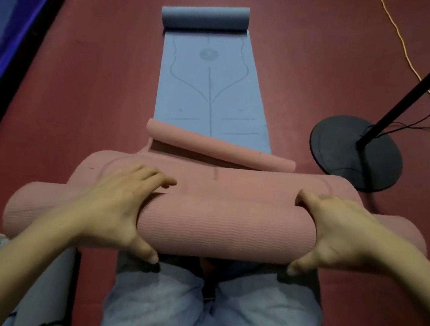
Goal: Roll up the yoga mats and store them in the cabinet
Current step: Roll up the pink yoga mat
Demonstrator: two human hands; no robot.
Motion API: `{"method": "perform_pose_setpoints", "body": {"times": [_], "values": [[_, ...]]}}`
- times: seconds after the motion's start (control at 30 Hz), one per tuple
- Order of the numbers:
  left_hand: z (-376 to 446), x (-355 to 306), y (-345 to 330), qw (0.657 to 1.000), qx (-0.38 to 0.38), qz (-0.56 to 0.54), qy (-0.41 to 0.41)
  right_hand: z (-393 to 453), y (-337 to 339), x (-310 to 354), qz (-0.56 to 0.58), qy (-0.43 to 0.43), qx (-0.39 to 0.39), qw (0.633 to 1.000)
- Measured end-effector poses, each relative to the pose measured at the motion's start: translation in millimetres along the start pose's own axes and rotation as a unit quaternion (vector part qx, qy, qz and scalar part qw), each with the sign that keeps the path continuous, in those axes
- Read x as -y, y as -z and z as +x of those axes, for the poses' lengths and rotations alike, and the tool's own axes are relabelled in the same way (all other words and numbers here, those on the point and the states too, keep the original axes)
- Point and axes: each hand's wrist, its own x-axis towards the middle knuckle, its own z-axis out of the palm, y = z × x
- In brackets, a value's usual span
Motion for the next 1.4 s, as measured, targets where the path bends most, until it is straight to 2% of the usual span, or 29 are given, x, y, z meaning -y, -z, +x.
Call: {"method": "perform_pose_setpoints", "body": {"times": [0.07, 0.1, 0.27, 0.4, 0.5, 0.63, 0.8, 0.9, 0.97, 1.13, 1.4], "values": [[3.8, 4.4, -7.0, 0.997, -0.065, 0.017, -0.049, 8.6, 10.2, -5.1, 0.033, 0.008, 0.035, 0.999], [5.2, 4.1, -10.9, 0.995, -0.079, 0.025, -0.048, 14.1, 15.0, -8.6, 0.054, 0.014, 0.054, 0.997], [21.4, -5.2, -24.9, 0.994, -0.025, 0.104, 0.008, 42.8, 28.3, -22.3, 0.122, 0.012, 0.125, 0.985], [28.7, -1.2, -22.3, 0.993, -0.012, 0.114, 0.020, 49.6, 26.5, -23.6, 0.133, 0.007, 0.132, 0.982], [32.8, 2.3, -19.2, 0.992, -0.004, 0.122, 0.021, 40.9, 22.1, -19.2, 0.132, 0.005, 0.093, 0.987], [36.0, 2.2, -15.0, 0.994, 0.002, 0.108, 0.021, 19.6, 10.0, -2.0, 0.058, 0.016, -0.017, 0.998], [48.3, -0.6, -0.9, 0.991, 0.034, 0.130, 0.015, 19.0, -7.7, 13.0, -0.025, 0.020, -0.083, 0.996], [60.3, 4.9, 9.4, 0.994, 0.048, 0.095, 0.028, 24.4, -19.7, 27.0, -0.093, 0.018, -0.134, 0.986], [64.5, 7.8, 14.2, 0.996, 0.059, 0.059, 0.032, 28.9, -22.3, 28.8, -0.090, 0.018, -0.146, 0.985], [59.7, -2.3, 21.9, 0.999, 0.014, 0.034, 0.030, 44.8, -0.7, 21.1, -0.076, 0.018, -0.098, 0.992], [52.6, 3.3, -11.9, 0.991, -0.080, 0.096, 0.044, 65.3, 37.1, 14.7, -0.002, 0.006, 0.023, 1.000]]}}
